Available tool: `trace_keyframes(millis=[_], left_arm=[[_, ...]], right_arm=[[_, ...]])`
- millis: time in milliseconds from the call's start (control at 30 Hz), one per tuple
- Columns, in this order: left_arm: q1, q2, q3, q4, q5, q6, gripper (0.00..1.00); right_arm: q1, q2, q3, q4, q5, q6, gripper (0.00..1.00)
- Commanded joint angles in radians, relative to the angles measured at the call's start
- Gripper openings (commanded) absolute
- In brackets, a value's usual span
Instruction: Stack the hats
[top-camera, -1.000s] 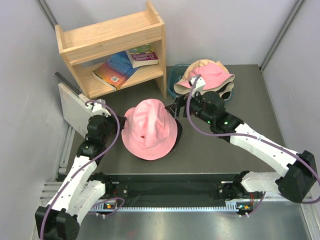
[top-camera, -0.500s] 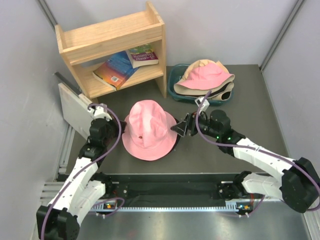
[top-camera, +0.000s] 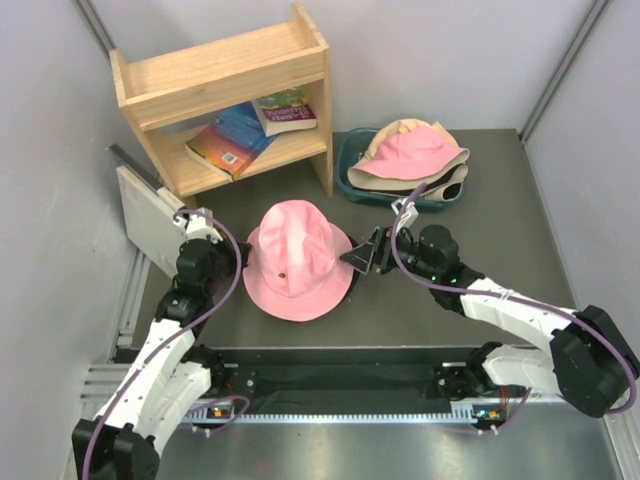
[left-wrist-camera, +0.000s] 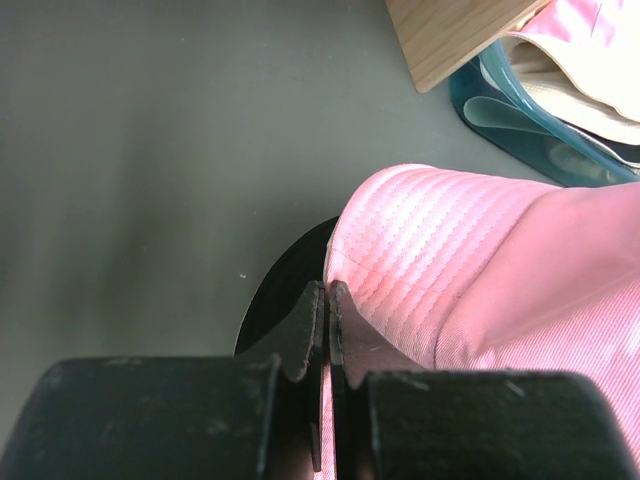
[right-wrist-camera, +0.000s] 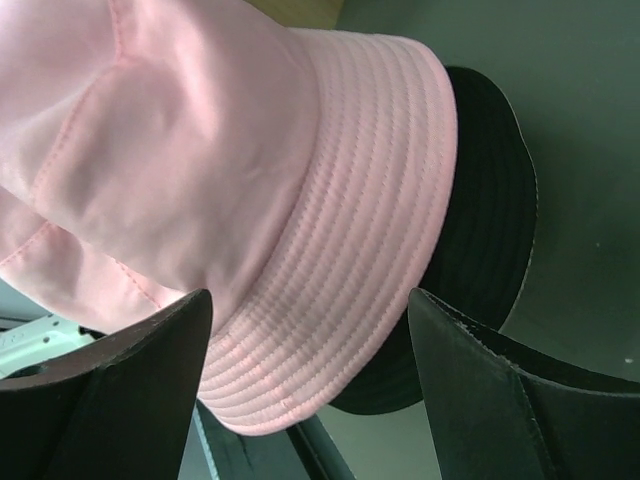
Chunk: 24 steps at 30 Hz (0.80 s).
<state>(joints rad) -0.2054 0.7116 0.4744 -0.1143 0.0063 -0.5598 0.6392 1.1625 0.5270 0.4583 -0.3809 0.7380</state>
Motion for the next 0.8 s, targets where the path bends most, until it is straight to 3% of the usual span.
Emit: trace_keyframes(millis=[0, 400, 533, 633, 667, 767], left_arm=[[0.006, -0.015, -0.002, 0.018, -0.011, 0.024, 0.00], [0.006, -0.015, -0.002, 0.021, 0.020, 0.021, 0.00], [0.006, -0.015, -0.013, 0.034, 0.041, 0.024, 0.00], [0.006, -0.009, -0.014, 0.034, 0.058, 0.031, 0.00], [0.006, -0.003, -0.016, 0.034, 0.064, 0.035, 0.00], [0.006, 0.008, -0.017, 0.033, 0.077, 0.044, 0.00]], right_arm=[[-0.016, 0.026, -0.019, 0.092, 0.011, 0.023, 0.79], [-0.016, 0.118, -0.045, 0.253, -0.068, 0.084, 0.78], [-0.018, 0.144, -0.062, 0.336, -0.104, 0.129, 0.68], [-0.016, 0.154, -0.068, 0.359, -0.107, 0.150, 0.49], [-0.016, 0.154, -0.070, 0.358, -0.105, 0.149, 0.34], [-0.018, 0.148, -0.068, 0.329, -0.092, 0.146, 0.10]])
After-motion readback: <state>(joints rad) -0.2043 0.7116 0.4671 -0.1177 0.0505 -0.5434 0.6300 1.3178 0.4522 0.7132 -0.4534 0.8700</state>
